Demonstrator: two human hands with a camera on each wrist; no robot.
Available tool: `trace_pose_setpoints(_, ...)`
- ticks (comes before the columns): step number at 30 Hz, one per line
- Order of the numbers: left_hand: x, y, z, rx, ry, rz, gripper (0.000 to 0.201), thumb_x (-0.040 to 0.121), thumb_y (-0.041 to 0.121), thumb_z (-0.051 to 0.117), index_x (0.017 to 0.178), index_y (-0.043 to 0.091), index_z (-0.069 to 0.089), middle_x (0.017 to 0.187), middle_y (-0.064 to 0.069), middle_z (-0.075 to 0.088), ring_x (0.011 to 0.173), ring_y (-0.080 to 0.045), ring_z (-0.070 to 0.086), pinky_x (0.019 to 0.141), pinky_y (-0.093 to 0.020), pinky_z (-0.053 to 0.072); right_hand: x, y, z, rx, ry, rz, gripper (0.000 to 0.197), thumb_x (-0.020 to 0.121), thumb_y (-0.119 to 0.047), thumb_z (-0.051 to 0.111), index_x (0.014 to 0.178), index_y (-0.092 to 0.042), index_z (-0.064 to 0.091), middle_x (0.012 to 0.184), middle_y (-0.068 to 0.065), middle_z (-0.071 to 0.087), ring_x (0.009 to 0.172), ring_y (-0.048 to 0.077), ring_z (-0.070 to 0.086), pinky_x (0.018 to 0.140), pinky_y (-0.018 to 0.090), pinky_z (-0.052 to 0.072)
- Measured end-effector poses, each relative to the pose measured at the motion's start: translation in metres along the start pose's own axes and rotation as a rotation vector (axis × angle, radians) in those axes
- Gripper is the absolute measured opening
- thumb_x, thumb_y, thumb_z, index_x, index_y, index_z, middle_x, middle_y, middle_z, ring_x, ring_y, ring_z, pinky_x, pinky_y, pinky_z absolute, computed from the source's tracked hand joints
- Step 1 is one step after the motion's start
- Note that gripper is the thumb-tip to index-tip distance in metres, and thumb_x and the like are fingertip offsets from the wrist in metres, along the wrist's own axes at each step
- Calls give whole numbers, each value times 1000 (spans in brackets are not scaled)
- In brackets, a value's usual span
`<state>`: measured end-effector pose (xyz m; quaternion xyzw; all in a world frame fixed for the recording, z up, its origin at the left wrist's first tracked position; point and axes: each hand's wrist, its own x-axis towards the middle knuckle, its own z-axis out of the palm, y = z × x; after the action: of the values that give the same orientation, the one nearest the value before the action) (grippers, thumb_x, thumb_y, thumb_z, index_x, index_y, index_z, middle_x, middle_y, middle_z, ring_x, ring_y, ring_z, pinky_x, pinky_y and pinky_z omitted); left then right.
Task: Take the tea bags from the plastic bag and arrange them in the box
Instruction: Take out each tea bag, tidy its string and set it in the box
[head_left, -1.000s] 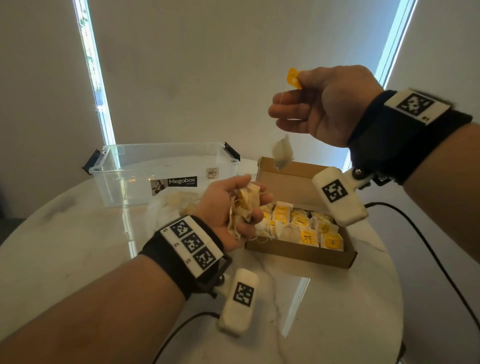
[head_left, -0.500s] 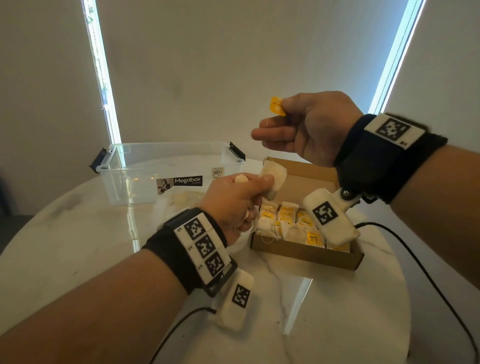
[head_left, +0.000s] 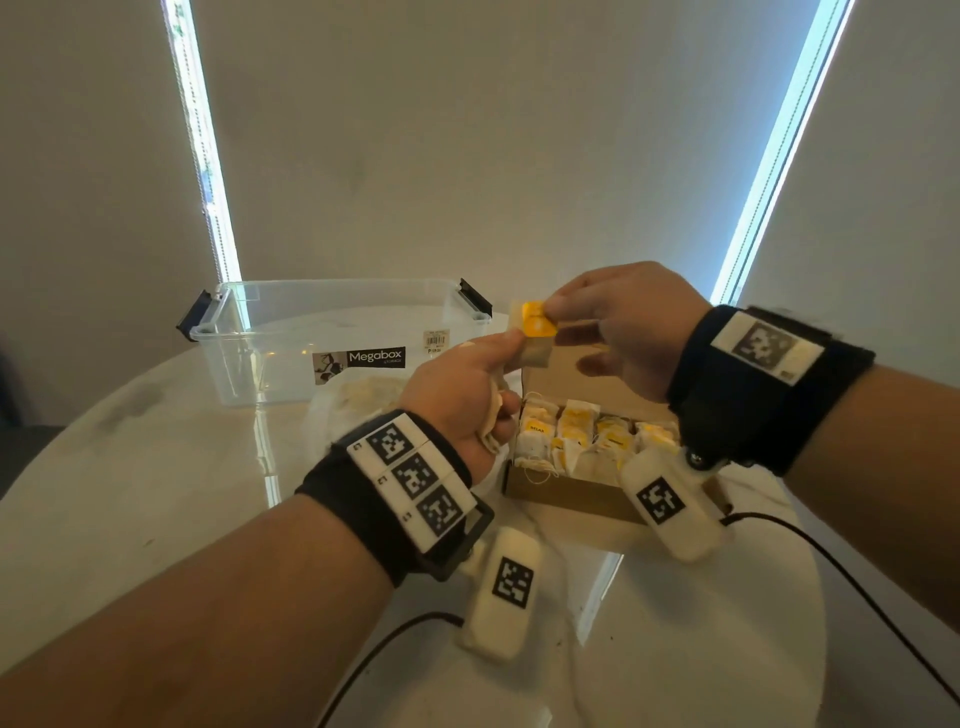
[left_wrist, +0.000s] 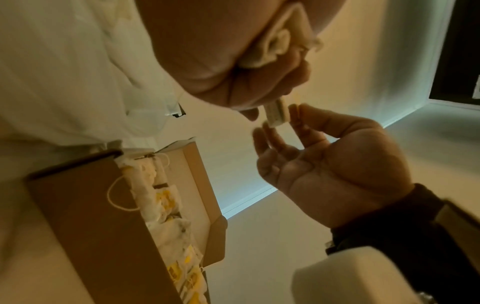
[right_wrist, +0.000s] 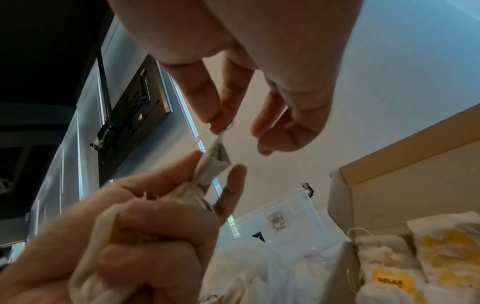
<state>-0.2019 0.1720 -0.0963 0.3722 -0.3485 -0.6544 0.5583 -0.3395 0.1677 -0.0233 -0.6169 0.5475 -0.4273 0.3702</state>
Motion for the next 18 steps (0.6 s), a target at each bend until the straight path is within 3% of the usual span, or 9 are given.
trace_pose_setpoints(3, 0, 0, 0, -14, -5, 20, 24, 96, 31, 60, 114, 15, 60, 103, -3, 59, 42, -4, 39, 33, -18, 30, 2, 5, 3, 24, 11, -9, 8, 93, -11, 68, 90, -6, 73, 90, 11, 76, 84, 24, 73, 70, 32, 58)
trace_pose_setpoints(7, 0, -3, -1, 47, 14, 69, 25, 90, 32, 69, 107, 15, 63, 97, -6, 59, 44, -6, 41, 34, -19, 31, 5, 11, 6, -21, 86, -51, 10, 90, -12, 71, 81, -8, 75, 87, 13, 75, 75, 22, 69, 69, 32, 58)
trace_pose_setpoints(9, 1, -4, 1, 92, 45, 88, 19, 87, 30, 73, 98, 17, 65, 89, -5, 60, 44, -7, 42, 35, -20, 32, 7, 14, 8, -26, 98, -42, 10, 89, -14, 73, 81, -8, 76, 87, 12, 75, 75, 21, 68, 68, 31, 59)
trace_pose_setpoints(12, 2, -5, 4, 113, 91, 94, 17, 89, 26, 72, 99, 16, 64, 86, -5, 59, 44, -8, 44, 37, -21, 33, 10, 15, 8, -42, 104, -48, 9, 86, -15, 75, 84, -6, 76, 87, 12, 75, 75, 21, 69, 66, 31, 56)
trace_pose_setpoints(15, 1, -5, 5, 191, 108, 133, 10, 90, 25, 71, 92, 17, 65, 79, -4, 61, 45, -9, 46, 40, -23, 35, 16, 11, 2, -96, 27, -54, 13, 83, -13, 78, 94, -10, 72, 84, 8, 74, 62, 14, 69, 56, 27, 49)
trace_pose_setpoints(18, -1, -5, 6, 273, 119, 146, 9, 91, 24, 71, 91, 17, 67, 72, -1, 63, 45, -8, 47, 41, -23, 36, 24, 4, -6, -328, -130, -34, 12, 86, -19, 77, 97, -16, 73, 80, 1, 73, 61, 11, 64, 57, 26, 45)
